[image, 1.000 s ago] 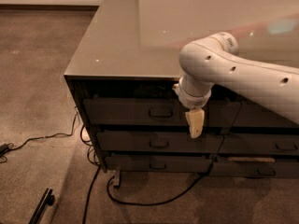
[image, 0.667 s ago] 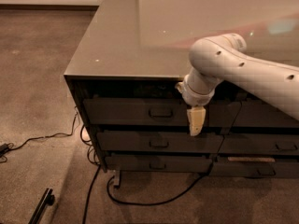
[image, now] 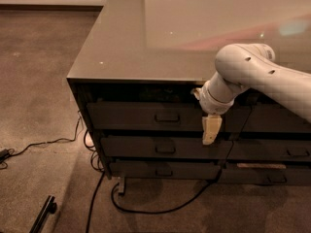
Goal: Open top drawer
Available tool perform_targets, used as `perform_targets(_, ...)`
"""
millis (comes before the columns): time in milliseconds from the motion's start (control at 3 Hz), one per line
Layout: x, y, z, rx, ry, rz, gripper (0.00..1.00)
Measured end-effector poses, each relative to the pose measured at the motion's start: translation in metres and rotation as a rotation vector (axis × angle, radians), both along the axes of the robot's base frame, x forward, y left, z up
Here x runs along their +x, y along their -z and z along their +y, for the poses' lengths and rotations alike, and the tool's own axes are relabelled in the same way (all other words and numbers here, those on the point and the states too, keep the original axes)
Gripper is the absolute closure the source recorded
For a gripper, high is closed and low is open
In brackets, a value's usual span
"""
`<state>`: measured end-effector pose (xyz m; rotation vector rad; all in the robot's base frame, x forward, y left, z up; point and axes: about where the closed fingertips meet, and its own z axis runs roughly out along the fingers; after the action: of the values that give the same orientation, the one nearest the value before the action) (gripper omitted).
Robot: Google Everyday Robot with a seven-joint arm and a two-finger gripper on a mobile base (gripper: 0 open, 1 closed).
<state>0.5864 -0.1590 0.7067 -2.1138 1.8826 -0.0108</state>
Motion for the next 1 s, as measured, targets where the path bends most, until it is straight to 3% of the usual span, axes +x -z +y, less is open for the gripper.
perform_targets(667, 0.012, -0.006, 0.021, 0.046, -0.050, -0.051, 0.00)
perform_targets(1000, 0.017, 0.011, 0.023, 0.060, -0.035, -0.037, 0.00)
